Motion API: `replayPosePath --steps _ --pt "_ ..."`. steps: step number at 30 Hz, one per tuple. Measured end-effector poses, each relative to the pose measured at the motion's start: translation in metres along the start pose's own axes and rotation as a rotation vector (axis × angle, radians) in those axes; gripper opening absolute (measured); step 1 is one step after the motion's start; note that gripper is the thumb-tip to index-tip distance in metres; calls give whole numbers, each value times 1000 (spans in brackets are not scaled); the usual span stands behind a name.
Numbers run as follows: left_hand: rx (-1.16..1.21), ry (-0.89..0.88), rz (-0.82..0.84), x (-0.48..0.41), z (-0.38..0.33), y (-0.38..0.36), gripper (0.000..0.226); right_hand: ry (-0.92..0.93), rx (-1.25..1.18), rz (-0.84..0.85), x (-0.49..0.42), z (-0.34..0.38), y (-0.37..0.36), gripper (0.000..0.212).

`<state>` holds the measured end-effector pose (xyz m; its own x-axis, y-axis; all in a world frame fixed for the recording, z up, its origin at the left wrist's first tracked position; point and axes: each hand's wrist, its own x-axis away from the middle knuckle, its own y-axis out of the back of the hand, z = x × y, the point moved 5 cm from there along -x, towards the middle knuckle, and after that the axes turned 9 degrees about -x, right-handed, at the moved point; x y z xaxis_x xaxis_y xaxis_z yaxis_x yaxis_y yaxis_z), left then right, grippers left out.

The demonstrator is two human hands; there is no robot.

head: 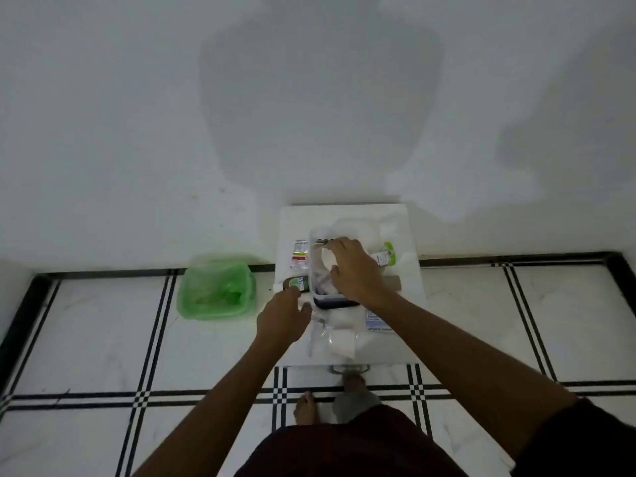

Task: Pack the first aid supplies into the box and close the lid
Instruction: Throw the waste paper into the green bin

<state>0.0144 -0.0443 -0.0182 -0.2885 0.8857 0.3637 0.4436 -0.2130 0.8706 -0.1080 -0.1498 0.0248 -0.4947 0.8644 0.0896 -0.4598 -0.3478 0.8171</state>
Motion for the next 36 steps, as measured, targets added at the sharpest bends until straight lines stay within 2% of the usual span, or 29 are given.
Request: replayPosePath --steps 4,6,10,16,19,21,23,25,27,31,34,36 --pt "-3 286 296 8 11 -46 25 16 174 249 -34 -11 -21 58" --pt "91 388 386 13 15 -70 31 42 248 312 -48 -16 -33 61" --pt "310 544 325 8 18 -109 71 92 368 366 -68 -32 -56 62" --pt "384 756 259 -4 4 -142 84 205 523 358 -81 -49 -72 70" --pt "281 794 294 -8 -1 -150 72 231 531 373 -83 -52 -76 69" --pt "170 764 327 -8 1 -155 55 264 523 367 -84 -52 -74 65" --pt "144 707 285 -8 3 -158 34 299 516 344 -84 -50 -70 60" --pt "309 662 266 -6 4 -160 17 306 471 320 -83 -51 -63 54" --pt "550 627 314 -5 1 -156 13 296 414 285 -81 -50 -53 45" --pt "1028 805 420 10 1 -125 4 232 251 262 -74 -48 -26 15" --pt "1124 754 375 17 13 -88 13 114 45 249 -76 -50 -8 12" --pt "1298 731 314 19 27 -67 18 24 -164 217 -83 -44 3 13"
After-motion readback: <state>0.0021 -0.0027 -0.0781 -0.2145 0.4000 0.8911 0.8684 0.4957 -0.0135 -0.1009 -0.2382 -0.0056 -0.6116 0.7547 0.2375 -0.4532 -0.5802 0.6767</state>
